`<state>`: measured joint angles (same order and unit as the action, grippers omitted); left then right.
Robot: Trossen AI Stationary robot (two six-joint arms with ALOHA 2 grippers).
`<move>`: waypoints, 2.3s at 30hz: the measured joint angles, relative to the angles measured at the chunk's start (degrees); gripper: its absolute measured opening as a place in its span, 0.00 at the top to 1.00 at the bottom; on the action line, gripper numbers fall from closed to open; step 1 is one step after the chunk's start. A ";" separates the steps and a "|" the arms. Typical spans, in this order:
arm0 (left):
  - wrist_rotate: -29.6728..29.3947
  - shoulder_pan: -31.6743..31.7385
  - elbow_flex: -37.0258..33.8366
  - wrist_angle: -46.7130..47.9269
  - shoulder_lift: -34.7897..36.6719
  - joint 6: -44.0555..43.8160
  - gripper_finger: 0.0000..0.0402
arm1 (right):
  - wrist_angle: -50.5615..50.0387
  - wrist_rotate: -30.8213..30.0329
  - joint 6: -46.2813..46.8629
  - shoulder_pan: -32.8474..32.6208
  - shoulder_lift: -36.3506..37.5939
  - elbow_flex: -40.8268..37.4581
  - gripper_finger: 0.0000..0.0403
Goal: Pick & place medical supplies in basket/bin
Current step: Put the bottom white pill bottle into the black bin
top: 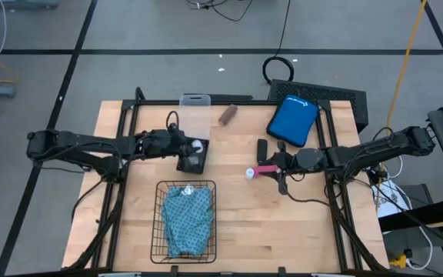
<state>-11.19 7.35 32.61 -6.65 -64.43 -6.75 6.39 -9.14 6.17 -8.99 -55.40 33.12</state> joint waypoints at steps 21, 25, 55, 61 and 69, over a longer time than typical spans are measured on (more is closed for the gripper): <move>-0.46 7.37 -14.36 -12.45 -0.73 -5.96 0.67 | 1.17 0.06 -1.52 0.00 -0.02 0.00 0.68; -0.82 7.37 -16.01 -14.76 -2.58 -7.05 0.67 | 1.95 0.04 -1.53 0.00 -0.02 0.00 0.68; -5.15 7.64 -16.17 -25.16 -15.23 -8.88 0.39 | 2.36 0.14 -1.92 0.00 -0.02 0.00 0.68; -5.14 7.64 -16.17 -25.20 -15.23 -10.19 0.27 | 2.34 0.17 -1.92 0.01 -0.02 0.00 0.68; -5.13 7.64 -16.17 -25.27 -15.23 -11.61 0.29 | 2.32 0.19 -1.93 0.00 -0.02 0.00 0.68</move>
<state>-16.32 14.98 16.45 -31.92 -79.66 -18.35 8.71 -8.95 4.24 -8.99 -55.42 33.12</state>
